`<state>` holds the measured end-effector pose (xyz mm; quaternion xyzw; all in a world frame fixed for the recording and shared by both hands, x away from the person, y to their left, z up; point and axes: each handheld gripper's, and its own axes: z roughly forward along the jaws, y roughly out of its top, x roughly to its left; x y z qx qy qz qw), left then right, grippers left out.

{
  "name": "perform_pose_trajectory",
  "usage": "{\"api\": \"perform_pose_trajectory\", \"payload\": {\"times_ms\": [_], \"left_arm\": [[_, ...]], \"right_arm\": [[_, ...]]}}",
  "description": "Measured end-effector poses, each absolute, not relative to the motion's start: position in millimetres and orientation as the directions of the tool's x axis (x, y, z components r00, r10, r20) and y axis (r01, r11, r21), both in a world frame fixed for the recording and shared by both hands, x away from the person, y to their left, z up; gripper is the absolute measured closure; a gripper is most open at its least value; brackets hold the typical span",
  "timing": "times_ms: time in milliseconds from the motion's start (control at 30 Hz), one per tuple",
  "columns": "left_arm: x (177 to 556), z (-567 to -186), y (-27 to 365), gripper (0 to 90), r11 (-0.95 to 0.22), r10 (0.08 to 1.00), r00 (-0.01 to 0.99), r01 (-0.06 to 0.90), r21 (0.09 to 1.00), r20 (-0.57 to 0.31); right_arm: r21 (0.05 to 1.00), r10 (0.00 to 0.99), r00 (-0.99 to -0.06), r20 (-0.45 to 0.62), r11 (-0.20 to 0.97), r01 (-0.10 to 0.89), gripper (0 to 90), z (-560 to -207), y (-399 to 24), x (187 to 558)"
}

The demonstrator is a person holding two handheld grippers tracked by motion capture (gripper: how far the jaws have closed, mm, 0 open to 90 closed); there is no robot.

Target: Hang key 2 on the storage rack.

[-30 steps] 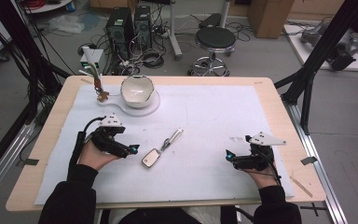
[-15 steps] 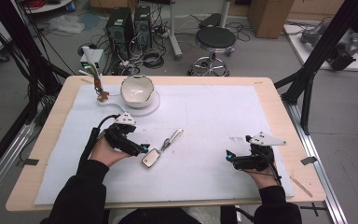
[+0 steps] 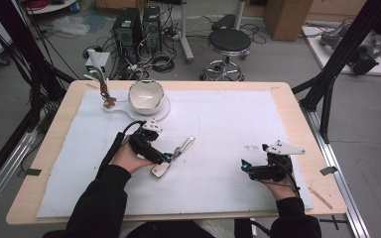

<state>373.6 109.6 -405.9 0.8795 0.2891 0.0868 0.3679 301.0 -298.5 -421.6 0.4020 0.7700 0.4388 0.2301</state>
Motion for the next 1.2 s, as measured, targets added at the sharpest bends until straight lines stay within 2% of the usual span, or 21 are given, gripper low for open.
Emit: {"api": "perform_pose_trajectory", "payload": {"times_ms": [933,1200], "left_arm": [[401,-414,54,10.6,-0.651,0.501,0.862,0.43,0.625,-0.071],[411,-414,35,15.3,-0.68,0.473,0.878,0.418,0.603,-0.075]], "right_arm": [[0.856,0.813,-0.582,0.001,0.3,0.421,0.7,-422,-296,302],[0.858,0.814,-0.58,0.002,0.297,0.419,0.8,-423,-298,302]]}}
